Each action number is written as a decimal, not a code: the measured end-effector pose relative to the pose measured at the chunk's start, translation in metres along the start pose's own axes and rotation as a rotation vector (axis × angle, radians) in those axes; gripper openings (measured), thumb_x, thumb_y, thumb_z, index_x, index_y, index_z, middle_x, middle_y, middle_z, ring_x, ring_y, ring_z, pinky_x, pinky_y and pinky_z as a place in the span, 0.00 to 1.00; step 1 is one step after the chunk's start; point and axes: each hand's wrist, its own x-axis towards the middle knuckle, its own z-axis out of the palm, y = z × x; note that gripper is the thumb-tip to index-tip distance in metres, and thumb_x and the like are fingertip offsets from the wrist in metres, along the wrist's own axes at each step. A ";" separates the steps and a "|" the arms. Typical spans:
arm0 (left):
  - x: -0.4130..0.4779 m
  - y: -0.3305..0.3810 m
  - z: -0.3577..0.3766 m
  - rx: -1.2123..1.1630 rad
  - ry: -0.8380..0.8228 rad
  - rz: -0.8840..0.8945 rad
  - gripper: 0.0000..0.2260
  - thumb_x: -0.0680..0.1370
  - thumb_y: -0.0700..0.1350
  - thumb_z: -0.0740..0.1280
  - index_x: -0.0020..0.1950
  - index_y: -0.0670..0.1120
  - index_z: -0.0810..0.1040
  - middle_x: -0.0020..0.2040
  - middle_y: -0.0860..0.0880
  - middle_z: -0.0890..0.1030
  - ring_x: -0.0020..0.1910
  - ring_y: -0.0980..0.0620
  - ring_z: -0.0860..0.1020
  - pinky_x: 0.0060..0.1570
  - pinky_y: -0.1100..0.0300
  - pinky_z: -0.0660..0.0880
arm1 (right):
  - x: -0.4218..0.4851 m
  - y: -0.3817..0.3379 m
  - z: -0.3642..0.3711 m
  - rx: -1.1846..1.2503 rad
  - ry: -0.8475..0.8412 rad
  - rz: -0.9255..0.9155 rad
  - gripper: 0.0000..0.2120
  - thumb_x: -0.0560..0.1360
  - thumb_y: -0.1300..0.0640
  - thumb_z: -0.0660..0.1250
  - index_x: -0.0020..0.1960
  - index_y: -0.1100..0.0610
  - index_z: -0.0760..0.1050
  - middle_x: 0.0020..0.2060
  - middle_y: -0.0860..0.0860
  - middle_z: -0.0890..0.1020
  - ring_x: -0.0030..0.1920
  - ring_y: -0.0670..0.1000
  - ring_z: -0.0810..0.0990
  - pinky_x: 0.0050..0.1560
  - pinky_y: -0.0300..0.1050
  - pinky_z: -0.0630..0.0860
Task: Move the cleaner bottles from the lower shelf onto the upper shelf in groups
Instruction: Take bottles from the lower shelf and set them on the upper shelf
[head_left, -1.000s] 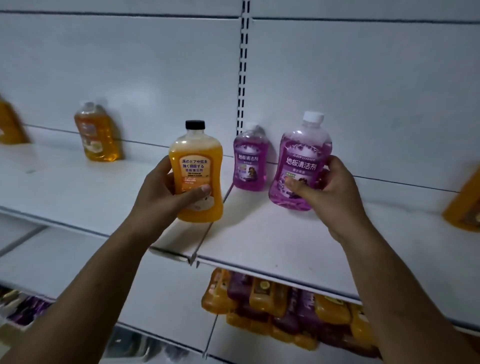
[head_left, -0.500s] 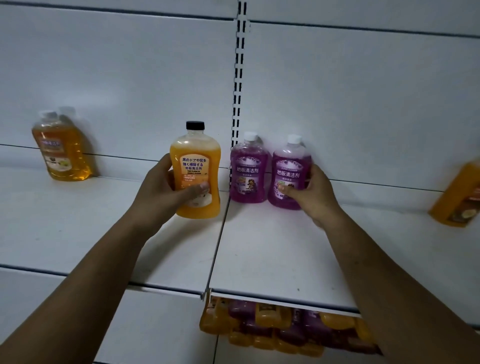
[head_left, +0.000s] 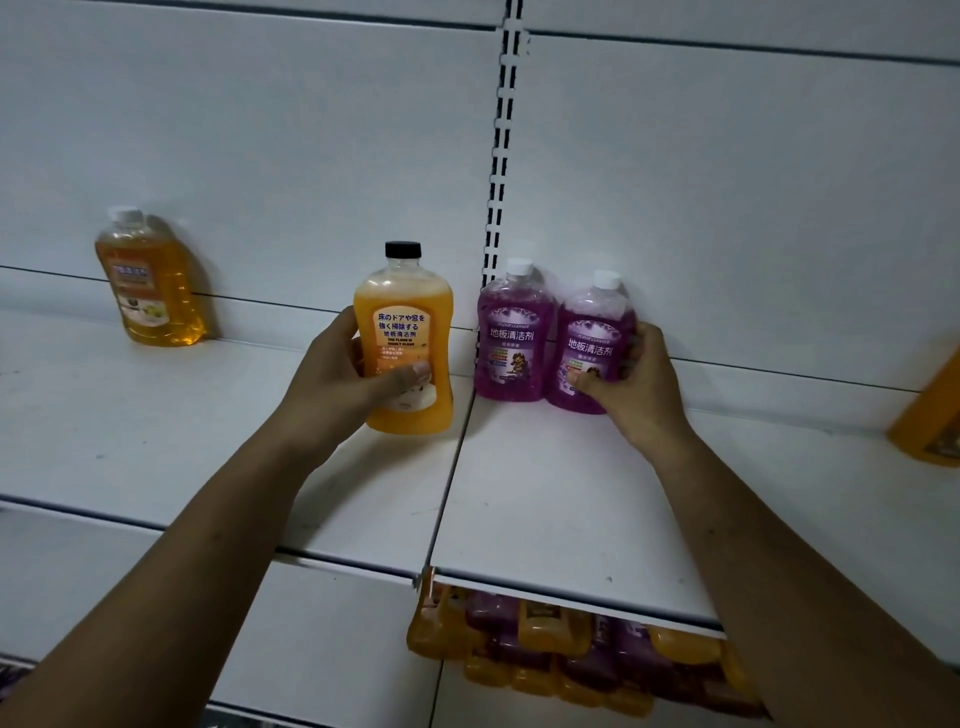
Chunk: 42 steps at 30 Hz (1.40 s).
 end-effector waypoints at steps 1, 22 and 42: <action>-0.003 0.001 0.000 -0.001 0.008 -0.001 0.28 0.67 0.55 0.77 0.66 0.57 0.76 0.56 0.59 0.86 0.53 0.61 0.84 0.45 0.69 0.79 | -0.001 -0.002 0.000 -0.002 -0.006 0.001 0.40 0.66 0.60 0.85 0.71 0.54 0.67 0.63 0.50 0.81 0.59 0.50 0.83 0.62 0.56 0.82; -0.196 0.060 -0.079 0.053 0.543 -0.147 0.24 0.72 0.50 0.77 0.66 0.54 0.76 0.58 0.52 0.86 0.59 0.49 0.85 0.59 0.44 0.82 | -0.137 -0.130 0.036 -0.335 -0.697 -0.735 0.30 0.79 0.34 0.63 0.77 0.45 0.65 0.73 0.44 0.72 0.70 0.47 0.71 0.73 0.54 0.66; -0.337 0.026 -0.338 0.103 0.728 -0.174 0.39 0.60 0.67 0.81 0.67 0.55 0.75 0.58 0.55 0.86 0.58 0.54 0.85 0.49 0.60 0.84 | -0.263 -0.278 0.275 -0.374 -0.845 -0.763 0.35 0.79 0.33 0.64 0.80 0.45 0.60 0.77 0.46 0.69 0.74 0.51 0.69 0.74 0.55 0.65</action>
